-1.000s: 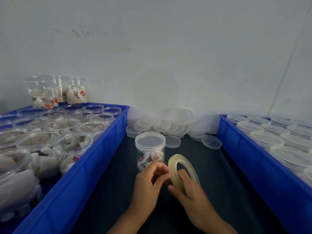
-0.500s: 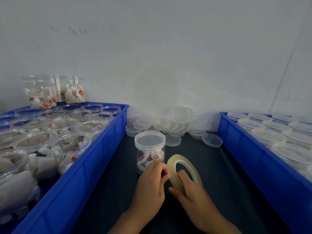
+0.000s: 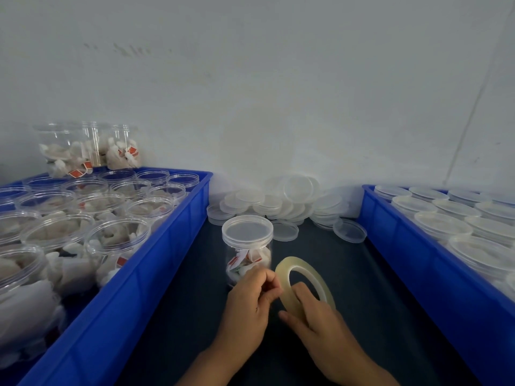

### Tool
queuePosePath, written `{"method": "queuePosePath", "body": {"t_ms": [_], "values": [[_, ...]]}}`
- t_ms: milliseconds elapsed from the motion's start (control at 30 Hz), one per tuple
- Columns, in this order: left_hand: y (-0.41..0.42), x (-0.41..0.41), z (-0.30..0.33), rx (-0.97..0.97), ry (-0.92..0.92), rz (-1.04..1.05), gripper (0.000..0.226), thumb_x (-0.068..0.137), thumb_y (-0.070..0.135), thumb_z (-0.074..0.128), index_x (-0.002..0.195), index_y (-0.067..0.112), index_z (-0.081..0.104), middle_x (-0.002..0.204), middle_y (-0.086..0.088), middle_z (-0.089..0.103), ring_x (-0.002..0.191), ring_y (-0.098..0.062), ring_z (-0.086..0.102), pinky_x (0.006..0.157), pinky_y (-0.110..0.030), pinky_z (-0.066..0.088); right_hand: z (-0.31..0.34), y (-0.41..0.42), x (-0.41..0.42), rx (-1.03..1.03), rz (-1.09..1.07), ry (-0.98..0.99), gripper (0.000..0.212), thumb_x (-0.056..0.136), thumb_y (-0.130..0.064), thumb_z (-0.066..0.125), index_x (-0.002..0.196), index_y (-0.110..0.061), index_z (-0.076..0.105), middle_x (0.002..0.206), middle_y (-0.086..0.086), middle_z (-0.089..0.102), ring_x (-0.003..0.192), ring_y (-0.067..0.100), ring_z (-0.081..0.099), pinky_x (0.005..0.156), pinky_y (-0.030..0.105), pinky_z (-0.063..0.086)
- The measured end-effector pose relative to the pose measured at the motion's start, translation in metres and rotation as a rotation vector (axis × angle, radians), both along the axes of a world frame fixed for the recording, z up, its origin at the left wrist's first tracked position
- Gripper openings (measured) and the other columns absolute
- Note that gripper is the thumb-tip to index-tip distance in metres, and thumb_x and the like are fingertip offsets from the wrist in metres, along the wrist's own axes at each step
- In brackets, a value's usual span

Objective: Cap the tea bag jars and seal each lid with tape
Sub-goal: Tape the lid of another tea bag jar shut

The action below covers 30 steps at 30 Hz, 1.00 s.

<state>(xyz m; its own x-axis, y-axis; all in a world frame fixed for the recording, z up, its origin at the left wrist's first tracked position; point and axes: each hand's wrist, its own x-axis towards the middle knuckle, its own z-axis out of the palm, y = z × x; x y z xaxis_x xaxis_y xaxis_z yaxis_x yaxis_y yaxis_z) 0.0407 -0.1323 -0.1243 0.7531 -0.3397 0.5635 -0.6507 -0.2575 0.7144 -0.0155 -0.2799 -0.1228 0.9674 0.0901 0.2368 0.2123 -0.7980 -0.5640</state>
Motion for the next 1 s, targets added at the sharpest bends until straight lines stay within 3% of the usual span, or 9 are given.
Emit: {"method": "queuePosePath", "body": {"t_ms": [267, 433, 633, 767, 900, 1000], "values": [[-0.002, -0.005, 0.005, -0.151, 0.149, -0.004, 0.016, 0.087, 0.003, 0.066, 0.083, 0.018, 0.064, 0.080, 0.011, 0.067, 0.078, -0.003, 0.065, 0.072, -0.014, 0.051, 0.001, 0.000, 0.000, 0.009, -0.024, -0.021, 0.010, 0.096, -0.041, 0.050, 0.098, -0.037, 0.042, 0.081, -0.002, 0.058, 0.078, 0.001, 0.055, 0.062, 0.018, 0.044], [-0.002, -0.002, 0.002, -0.028, 0.020, 0.013, 0.015, 0.089, 0.003, 0.064, 0.084, 0.017, 0.062, 0.083, 0.011, 0.062, 0.088, -0.004, 0.060, 0.079, -0.015, 0.049, 0.000, 0.002, 0.000, -0.014, -0.031, -0.021, 0.011, 0.096, -0.040, 0.050, 0.096, -0.035, 0.040, 0.076, -0.002, 0.056, 0.072, 0.000, 0.054, 0.062, 0.016, 0.043], [-0.002, 0.002, -0.004, 0.124, -0.046, 0.036, 0.038, 0.095, 0.006, 0.054, 0.080, 0.039, 0.041, 0.087, 0.012, 0.054, 0.086, -0.005, 0.055, 0.074, -0.024, 0.049, 0.004, 0.005, 0.001, -0.048, -0.070, 0.025, 0.012, 0.096, -0.040, 0.049, 0.095, -0.037, 0.037, 0.078, -0.003, 0.057, 0.077, -0.004, 0.054, 0.060, 0.017, 0.044], [-0.003, 0.000, 0.000, 0.143, -0.055, 0.037, 0.038, 0.096, 0.005, 0.051, 0.080, 0.037, 0.040, 0.085, 0.012, 0.053, 0.086, -0.006, 0.054, 0.075, -0.027, 0.048, 0.012, 0.005, 0.001, 0.012, -0.149, 0.069, 0.013, 0.095, -0.042, 0.051, 0.100, -0.034, 0.042, 0.085, -0.003, 0.058, 0.077, 0.005, 0.058, 0.065, 0.022, 0.049], [-0.005, -0.004, 0.009, 0.088, -0.082, 0.023, 0.041, 0.095, 0.005, 0.053, 0.079, 0.040, 0.041, 0.082, 0.015, 0.052, 0.088, -0.004, 0.053, 0.075, -0.017, 0.045, 0.020, 0.001, 0.006, 0.118, -0.243, 0.018, 0.042, 0.089, -0.046, 0.057, 0.118, -0.032, 0.030, 0.088, -0.007, 0.057, 0.077, 0.006, 0.060, 0.070, 0.023, 0.050], [-0.004, -0.008, 0.014, 0.076, -0.154, 0.037, 0.045, 0.092, 0.002, 0.056, 0.079, 0.042, 0.039, 0.079, 0.017, 0.050, 0.085, -0.006, 0.053, 0.073, -0.016, 0.044, 0.024, -0.006, 0.007, 0.163, -0.248, 0.017, 0.065, 0.085, -0.046, 0.062, 0.126, -0.050, 0.011, 0.084, -0.010, 0.050, 0.071, 0.001, 0.053, 0.060, 0.012, 0.038]]}}
